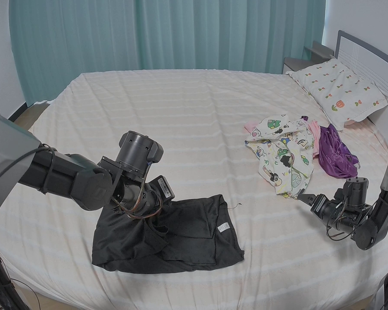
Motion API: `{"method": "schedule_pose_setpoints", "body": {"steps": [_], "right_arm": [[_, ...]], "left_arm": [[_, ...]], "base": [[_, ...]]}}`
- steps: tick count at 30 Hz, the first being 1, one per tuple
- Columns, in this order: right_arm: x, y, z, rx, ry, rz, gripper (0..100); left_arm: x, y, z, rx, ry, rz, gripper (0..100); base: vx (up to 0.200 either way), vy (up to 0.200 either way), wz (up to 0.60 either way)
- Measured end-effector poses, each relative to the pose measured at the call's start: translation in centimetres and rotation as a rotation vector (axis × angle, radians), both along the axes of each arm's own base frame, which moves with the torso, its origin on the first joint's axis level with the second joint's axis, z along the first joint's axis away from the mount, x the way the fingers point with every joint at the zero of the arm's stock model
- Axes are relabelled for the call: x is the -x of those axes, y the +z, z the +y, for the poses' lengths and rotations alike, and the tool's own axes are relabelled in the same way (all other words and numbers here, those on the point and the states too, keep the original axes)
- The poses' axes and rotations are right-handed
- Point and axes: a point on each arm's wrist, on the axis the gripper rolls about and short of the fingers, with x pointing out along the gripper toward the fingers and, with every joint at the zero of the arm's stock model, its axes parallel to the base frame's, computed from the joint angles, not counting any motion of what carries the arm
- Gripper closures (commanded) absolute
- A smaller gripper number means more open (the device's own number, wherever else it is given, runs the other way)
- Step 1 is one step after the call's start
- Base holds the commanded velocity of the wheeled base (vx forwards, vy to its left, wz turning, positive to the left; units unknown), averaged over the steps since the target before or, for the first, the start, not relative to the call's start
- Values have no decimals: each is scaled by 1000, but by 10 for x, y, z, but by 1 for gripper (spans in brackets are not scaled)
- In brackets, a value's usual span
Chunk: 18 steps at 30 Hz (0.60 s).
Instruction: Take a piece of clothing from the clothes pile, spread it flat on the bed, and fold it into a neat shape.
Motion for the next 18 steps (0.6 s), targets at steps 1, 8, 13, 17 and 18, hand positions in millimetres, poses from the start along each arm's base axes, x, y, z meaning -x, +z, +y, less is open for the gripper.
{"method": "schedule_pose_setpoints", "body": {"steps": [1,8,13,17,18], "right_arm": [[0,0,0,0,0,0,0],[0,0,0,0,0,0,0],[0,0,0,0,0,1,0],[1,1,0,0,0,-1,0],[1,1,0,0,1,-1,0]], "left_arm": [[0,0,0,-1,0,1,100],[4,5,4,3,-1,-4,100],[4,8,5,7,1,-15,100],[1,12,5,19,5,-35,100],[0,14,4,22,5,-40,100]], "base": [[-200,0,0],[-143,0,0],[0,0,0],[0,0,0],[0,0,0]]}}
